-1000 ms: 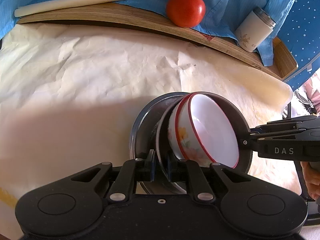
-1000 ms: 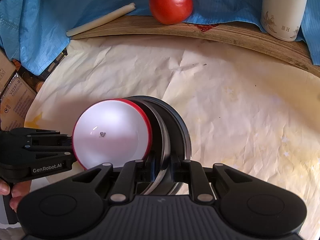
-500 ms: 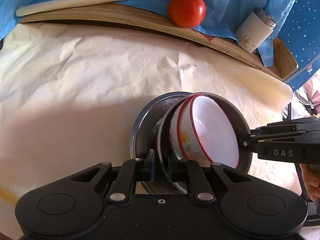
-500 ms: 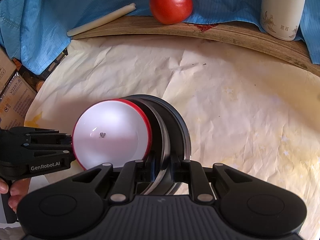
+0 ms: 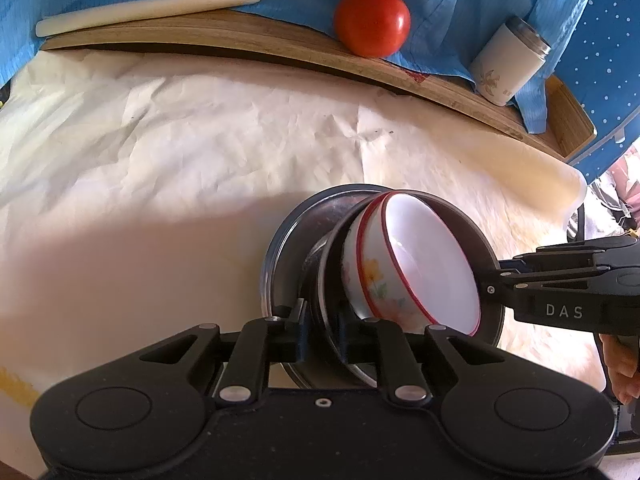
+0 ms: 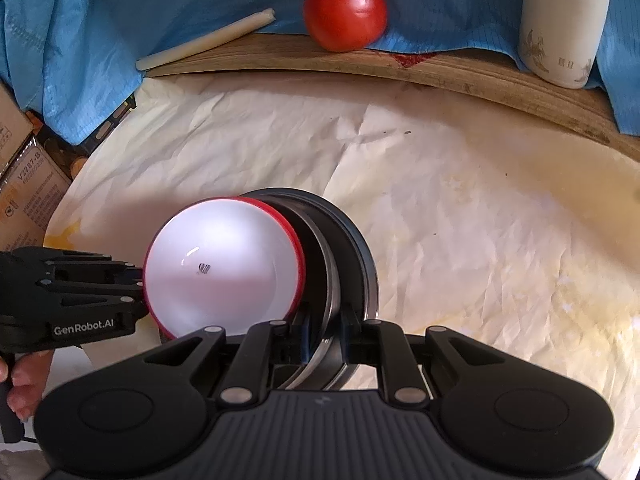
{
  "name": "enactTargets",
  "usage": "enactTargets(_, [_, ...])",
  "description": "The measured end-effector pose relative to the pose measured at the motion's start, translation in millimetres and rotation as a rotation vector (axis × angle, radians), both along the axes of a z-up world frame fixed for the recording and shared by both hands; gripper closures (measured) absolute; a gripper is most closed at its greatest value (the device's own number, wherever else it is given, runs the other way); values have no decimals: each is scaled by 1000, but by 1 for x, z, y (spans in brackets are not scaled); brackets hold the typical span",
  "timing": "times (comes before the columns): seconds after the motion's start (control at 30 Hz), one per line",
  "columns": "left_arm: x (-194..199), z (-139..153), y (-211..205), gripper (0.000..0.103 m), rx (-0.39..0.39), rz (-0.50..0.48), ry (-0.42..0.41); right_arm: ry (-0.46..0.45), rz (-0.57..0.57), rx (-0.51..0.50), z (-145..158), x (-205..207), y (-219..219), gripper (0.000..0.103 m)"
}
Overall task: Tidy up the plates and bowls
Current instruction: 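Lower the steel bowl with both tools onto the steel plate stack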
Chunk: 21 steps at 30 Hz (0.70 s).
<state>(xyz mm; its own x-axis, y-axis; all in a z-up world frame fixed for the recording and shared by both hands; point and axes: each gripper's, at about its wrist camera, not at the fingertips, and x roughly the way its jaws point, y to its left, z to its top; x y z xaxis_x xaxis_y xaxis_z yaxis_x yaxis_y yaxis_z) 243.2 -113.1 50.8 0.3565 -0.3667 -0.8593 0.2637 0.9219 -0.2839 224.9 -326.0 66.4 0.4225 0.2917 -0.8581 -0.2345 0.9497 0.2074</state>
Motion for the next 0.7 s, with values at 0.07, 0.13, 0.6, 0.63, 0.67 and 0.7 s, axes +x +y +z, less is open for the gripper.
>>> enactTargets(0.07, [0,1,0,87,1,1,-2,-3,0,-1,1,-1,-1,87])
enactTargets(0.13, [-1,3,0,86,0,2,-6,-10,-3,-4,3,-1,-1,87])
enactTargets(0.6, [-2,10,1,86,4,11,-33,-37,-13,11,9,-5,-6,88])
enactTargets(0.63, [-2,11,1,86,4,12,-36,-38,-14,12,9,-5,-6,88])
enactTargets(0.67, [-2,11,2,86,5,13,-39,-38,-13,11,9,-5,-6,88])
enactTargets(0.7, [-2,12,2,86,4,14,-42,-39,-13,10,9,-6,-6,88])
